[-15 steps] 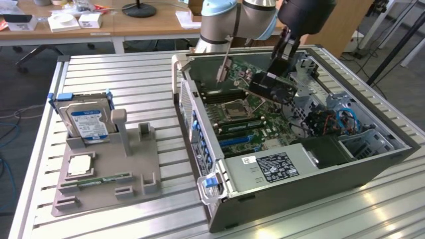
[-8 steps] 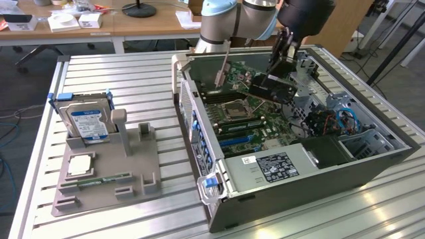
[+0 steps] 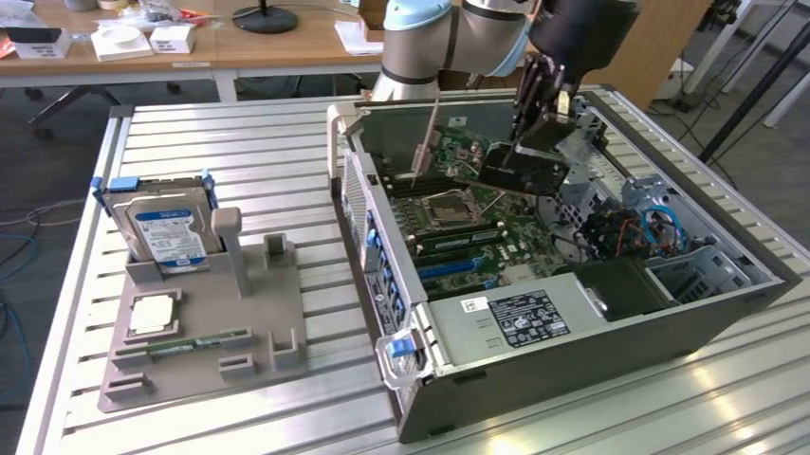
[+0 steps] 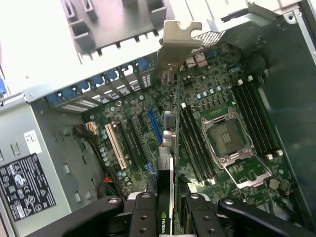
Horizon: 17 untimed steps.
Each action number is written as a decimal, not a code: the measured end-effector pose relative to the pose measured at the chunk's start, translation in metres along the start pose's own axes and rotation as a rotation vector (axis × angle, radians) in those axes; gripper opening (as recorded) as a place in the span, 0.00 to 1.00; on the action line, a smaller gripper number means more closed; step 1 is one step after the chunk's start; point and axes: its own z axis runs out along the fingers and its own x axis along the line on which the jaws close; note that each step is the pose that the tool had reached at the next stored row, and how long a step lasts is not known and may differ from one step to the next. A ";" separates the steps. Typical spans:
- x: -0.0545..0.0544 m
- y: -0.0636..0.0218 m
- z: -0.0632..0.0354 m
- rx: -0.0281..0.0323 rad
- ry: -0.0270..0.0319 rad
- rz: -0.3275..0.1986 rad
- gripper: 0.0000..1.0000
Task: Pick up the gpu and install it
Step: 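Insert the gpu into the slot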
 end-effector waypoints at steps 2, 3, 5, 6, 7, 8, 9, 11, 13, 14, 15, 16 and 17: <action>0.000 0.0000 0.0004 0.0154 -0.0045 -0.025 0.26; 0.000 0.0000 0.0005 0.0230 -0.0065 -0.037 0.26; 0.000 -0.0001 0.0006 0.0363 -0.0096 -0.065 0.26; 0.000 0.0000 0.0007 0.0422 -0.0109 -0.078 0.26; 0.000 0.0000 0.0008 0.0480 -0.0123 -0.092 0.26; 0.000 0.0000 0.0008 0.0540 -0.0135 -0.106 0.26; 0.000 -0.0001 0.0009 0.0601 -0.0149 -0.119 0.26; 0.000 -0.0001 0.0010 0.0729 -0.0177 -0.147 0.26; 0.000 -0.0001 0.0011 0.0857 -0.0206 -0.174 0.26; 0.000 -0.0001 0.0012 0.0923 -0.0221 -0.187 0.26; 0.000 -0.0001 0.0013 0.0987 -0.0237 -0.200 0.26; 0.000 -0.0001 0.0014 0.1049 -0.0251 -0.214 0.26; 0.000 -0.0001 0.0015 0.1098 -0.0262 -0.228 0.26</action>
